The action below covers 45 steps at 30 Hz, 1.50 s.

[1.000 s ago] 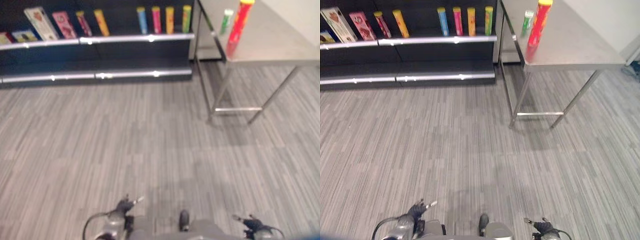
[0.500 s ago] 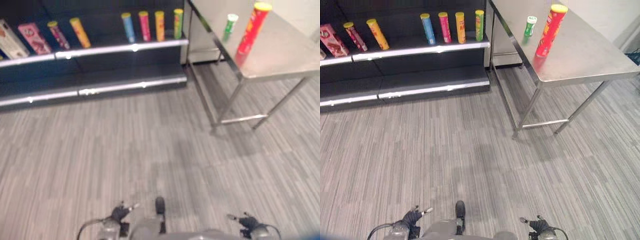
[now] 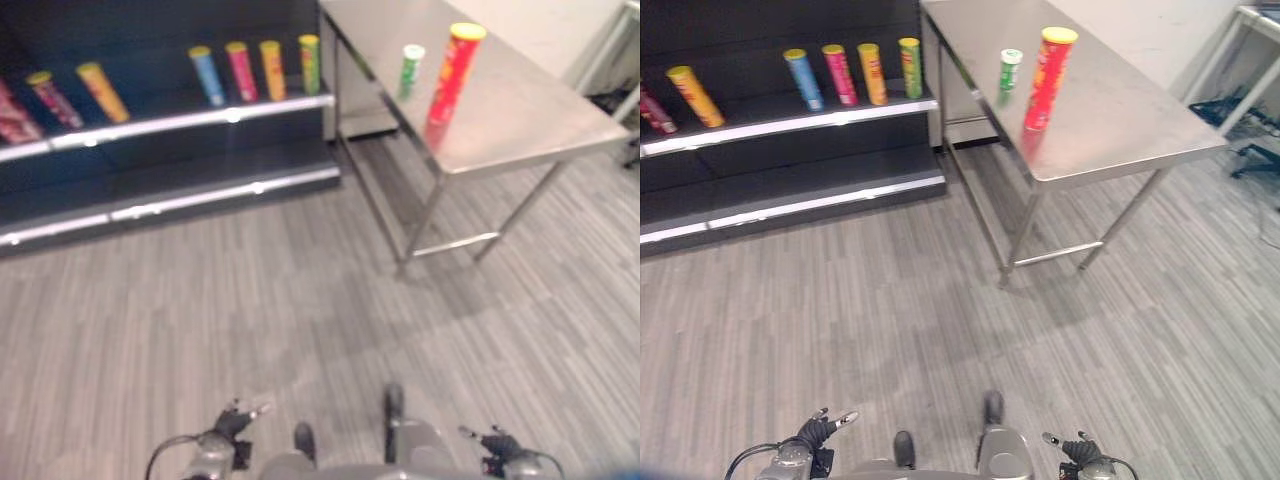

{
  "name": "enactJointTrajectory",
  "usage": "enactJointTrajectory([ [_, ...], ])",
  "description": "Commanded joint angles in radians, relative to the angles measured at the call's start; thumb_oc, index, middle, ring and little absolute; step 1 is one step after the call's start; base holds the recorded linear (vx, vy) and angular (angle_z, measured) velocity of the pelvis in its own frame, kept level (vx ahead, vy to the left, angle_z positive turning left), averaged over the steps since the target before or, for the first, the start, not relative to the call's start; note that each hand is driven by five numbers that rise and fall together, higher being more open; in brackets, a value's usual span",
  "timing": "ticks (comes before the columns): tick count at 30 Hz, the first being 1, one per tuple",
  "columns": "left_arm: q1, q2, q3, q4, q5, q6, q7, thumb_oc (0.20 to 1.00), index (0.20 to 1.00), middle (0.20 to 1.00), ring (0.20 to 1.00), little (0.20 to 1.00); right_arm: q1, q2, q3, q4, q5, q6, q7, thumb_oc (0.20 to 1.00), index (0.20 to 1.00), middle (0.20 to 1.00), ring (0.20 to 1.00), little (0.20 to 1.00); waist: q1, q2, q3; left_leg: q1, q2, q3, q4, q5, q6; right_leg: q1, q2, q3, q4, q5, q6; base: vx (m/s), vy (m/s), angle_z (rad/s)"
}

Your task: Put the goods on the table back onto the shelves and tidy them up.

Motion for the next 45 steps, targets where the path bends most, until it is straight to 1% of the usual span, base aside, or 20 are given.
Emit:
enactJointTrajectory([
  [1, -0.036, 0.033, 0.010, -0.008, 0.028, -0.019, 0.006, 1.000, 1.000, 1.000, 1.000, 1.000, -0.050, -0.040, 0.005, -0.007, 0.024, -0.012, -0.015, 1.000, 1.000, 1.000, 1.000, 1.000, -0.002, 0.015, 0.055, 0.088, -0.090, -0.033, 0.107, -0.191, -0.057, -0.067, 0.059, -0.042, -0.059, 0.020, 0.023, 0.30, -0.063, -0.26],
  [6, -0.031, 0.022, 0.007, 0.000, 0.033, -0.020, 0.004, 1.000, 1.000, 1.000, 1.000, 1.000, -0.030, -0.042, 0.010, -0.003, 0.018, -0.014, -0.007, 1.000, 1.000, 1.000, 1.000, 1.000, -0.010, 0.019, 0.027, 0.163, -0.068, -0.060, 0.118, -0.248, -0.073, -0.060, 0.053, -0.057, -0.023, 0.016, -0.003, 0.37, -0.112, 0.10],
  [8, -0.035, 0.015, 0.008, -0.001, 0.026, -0.020, 0.004, 1.000, 1.000, 1.000, 1.000, 1.000, -0.034, -0.048, 0.014, 0.000, 0.023, -0.018, -0.006, 1.000, 1.000, 1.000, 1.000, 1.000, -0.014, 0.036, 0.022, 0.169, -0.047, -0.065, 0.132, -0.235, -0.091, -0.051, 0.061, -0.054, -0.013, 0.006, -0.015, 0.39, -0.164, 0.25],
  [10, -0.030, 0.012, 0.010, -0.007, 0.011, -0.020, 0.005, 1.000, 1.000, 1.000, 1.000, 1.000, -0.032, -0.051, 0.020, -0.008, 0.018, -0.016, -0.004, 1.000, 1.000, 1.000, 1.000, 1.000, -0.017, 0.056, 0.011, 0.172, -0.013, -0.072, 0.175, -0.191, -0.117, -0.042, 0.065, -0.064, 0.015, -0.015, -0.033, 0.42, -0.210, 0.26],
  [11, -0.030, 0.004, 0.009, -0.014, -0.007, -0.023, 0.007, 1.000, 1.000, 1.000, 1.000, 1.000, -0.041, -0.053, 0.029, -0.012, 0.021, -0.021, -0.003, 1.000, 1.000, 1.000, 1.000, 1.000, -0.012, 0.075, 0.006, 0.155, 0.011, -0.086, 0.254, -0.090, -0.158, -0.011, 0.081, -0.069, 0.020, -0.042, -0.057, 0.33, -0.182, 0.29],
  [13, -0.021, 0.001, 0.011, -0.023, -0.016, -0.022, 0.003, 1.000, 1.000, 1.000, 1.000, 1.000, -0.047, -0.053, 0.038, -0.027, 0.023, -0.028, 0.001, 1.000, 1.000, 1.000, 1.000, 1.000, -0.005, 0.080, 0.008, 0.111, 0.037, -0.081, 0.412, 0.008, -0.193, 0.043, 0.098, -0.069, 0.013, -0.083, -0.088, 0.38, -0.223, 0.17],
  [16, -0.006, 0.001, 0.019, -0.051, -0.030, -0.012, -0.002, 1.000, 1.000, 1.000, 1.000, 1.000, -0.062, -0.064, 0.054, -0.055, 0.021, -0.029, 0.002, 1.000, 1.000, 1.000, 1.000, 1.000, 0.023, 0.053, 0.031, -0.005, 0.021, -0.098, 0.722, 0.077, -0.177, 0.125, 0.105, -0.031, -0.006, -0.125, -0.129, 0.31, -0.190, -0.03],
  [18, -0.001, 0.001, 0.018, -0.047, -0.025, -0.008, 0.003, 1.000, 1.000, 1.000, 1.000, 1.000, -0.070, -0.072, 0.060, -0.056, 0.018, -0.022, 0.000, 1.000, 1.000, 1.000, 1.000, 1.000, 0.038, 0.025, 0.045, -0.079, 0.014, -0.068, 0.832, 0.060, -0.145, 0.172, 0.086, -0.009, -0.023, -0.143, -0.138, 0.31, -0.129, -0.27],
  [20, 0.002, 0.000, 0.017, -0.049, -0.027, -0.007, -0.001, 1.000, 1.000, 1.000, 1.000, 1.000, -0.073, -0.075, 0.063, -0.057, 0.016, -0.016, 0.002, 1.000, 1.000, 1.000, 1.000, 1.000, 0.050, 0.025, 0.056, -0.120, 0.029, -0.047, 0.841, 0.024, -0.127, 0.196, 0.083, 0.001, -0.027, -0.149, -0.134, 0.22, -0.034, -0.29],
  [22, 0.008, -0.006, 0.012, -0.052, -0.028, -0.008, -0.003, 1.000, 1.000, 1.000, 1.000, 1.000, -0.081, -0.078, 0.069, -0.058, 0.010, -0.014, 0.004, 1.000, 1.000, 1.000, 1.000, 1.000, 0.069, 0.022, 0.066, -0.179, 0.050, -0.018, 0.738, -0.020, -0.120, 0.239, 0.067, 0.015, -0.041, -0.164, -0.116, 0.34, 0.045, -0.24],
  [23, 0.011, -0.008, 0.007, -0.047, -0.021, -0.013, 0.001, 1.000, 1.000, 1.000, 1.000, 1.000, -0.080, -0.081, 0.068, -0.057, 0.009, -0.013, 0.005, 1.000, 1.000, 1.000, 1.000, 1.000, 0.075, 0.027, 0.068, -0.226, 0.086, 0.009, 0.567, -0.022, -0.135, 0.262, 0.050, 0.017, -0.045, -0.185, -0.100, 0.31, 0.075, -0.30],
  [24, 0.011, -0.008, 0.007, -0.047, -0.021, -0.013, 0.001, 1.000, 1.000, 1.000, 1.000, 1.000, -0.080, -0.081, 0.068, -0.057, 0.009, -0.013, 0.005, 1.000, 1.000, 1.000, 1.000, 1.000, 0.076, 0.027, 0.069, -0.225, 0.086, 0.010, 0.566, -0.022, -0.135, 0.263, 0.050, 0.018, -0.045, -0.185, -0.100, 0.47, 0.164, -0.14],
  [25, 0.016, -0.008, -0.001, -0.049, -0.012, -0.010, -0.001, 1.000, 1.000, 1.000, 1.000, 1.000, -0.076, -0.079, 0.065, -0.060, 0.003, -0.011, 0.004, 1.000, 1.000, 1.000, 1.000, 1.000, 0.088, 0.052, 0.058, -0.260, 0.113, 0.017, 0.309, 0.012, -0.149, 0.294, 0.054, 0.021, -0.056, -0.210, -0.082, 0.40, 0.165, -0.08],
  [28, 0.021, -0.010, -0.005, -0.038, -0.001, -0.014, -0.001, 1.000, 1.000, 1.000, 1.000, 1.000, -0.071, -0.081, 0.061, -0.050, -0.015, -0.014, -0.005, 1.000, 1.000, 1.000, 1.000, 1.000, 0.110, 0.076, 0.053, -0.302, 0.082, -0.057, 0.098, 0.124, -0.209, 0.360, 0.056, 0.049, -0.064, -0.241, -0.061, 0.49, 0.197, -0.03],
  [32, 0.026, -0.016, -0.003, -0.022, 0.001, -0.024, 0.001, 1.000, 1.000, 1.000, 1.000, 1.000, -0.069, -0.076, 0.051, -0.051, -0.042, -0.013, 0.004, 1.000, 1.000, 1.000, 1.000, 1.000, 0.119, 0.084, 0.039, -0.326, 0.087, -0.111, 0.113, 0.150, -0.232, 0.416, -0.003, 0.113, -0.062, -0.255, -0.014, 0.43, 0.291, -0.47],
  [35, 0.023, -0.013, 0.003, -0.021, -0.002, -0.025, 0.004, 1.000, 1.000, 1.000, 1.000, 1.000, -0.072, -0.072, 0.049, -0.052, -0.052, -0.008, 0.010, 1.000, 1.000, 1.000, 1.000, 1.000, 0.126, 0.078, 0.023, -0.310, 0.084, -0.085, 0.143, 0.120, -0.218, 0.418, -0.065, 0.123, -0.038, -0.235, 0.016, 0.26, 0.221, -0.70],
  [38, 0.007, 0.011, 0.015, -0.031, -0.001, -0.024, 0.013, 1.000, 1.000, 1.000, 1.000, 1.000, -0.083, -0.061, 0.040, -0.051, -0.051, 0.003, 0.015, 1.000, 1.000, 1.000, 1.000, 1.000, 0.127, 0.051, -0.001, -0.282, 0.058, -0.039, 0.184, 0.052, -0.172, 0.343, -0.158, 0.157, 0.061, -0.097, 0.050, 0.35, 0.309, -0.43],
  [40, -0.018, 0.043, 0.029, -0.045, -0.010, -0.027, 0.019, 1.000, 1.000, 1.000, 1.000, 1.000, -0.088, -0.055, 0.029, -0.062, -0.030, 0.000, 0.010, 1.000, 1.000, 1.000, 1.000, 1.000, 0.116, 0.044, 0.003, -0.219, 0.032, 0.011, 0.177, 0.005, -0.122, 0.269, -0.199, 0.160, 0.188, 0.017, 0.033, 0.27, 0.308, -0.33],
  [43, -0.027, 0.056, 0.027, -0.038, -0.006, -0.026, 0.023, 1.000, 1.000, 1.000, 1.000, 1.000, -0.082, -0.050, 0.020, -0.059, -0.018, -0.001, 0.006, 1.000, 1.000, 1.000, 1.000, 1.000, 0.101, 0.042, 0.008, -0.180, 0.027, 0.034, 0.161, -0.011, -0.107, 0.219, -0.194, 0.150, 0.234, 0.059, 0.014, 0.12, 0.114, -0.37],
  [45, -0.033, 0.067, 0.024, -0.054, -0.011, -0.028, 0.022, 1.000, 1.000, 1.000, 1.000, 1.000, -0.076, -0.052, 0.016, -0.059, -0.011, -0.002, 0.001, 1.000, 1.000, 1.000, 1.000, 1.000, 0.080, 0.050, 0.014, -0.152, 0.025, 0.036, 0.135, -0.019, -0.097, 0.153, -0.135, 0.128, 0.209, 0.001, 0.006, 0.17, 0.130, -0.14],
])
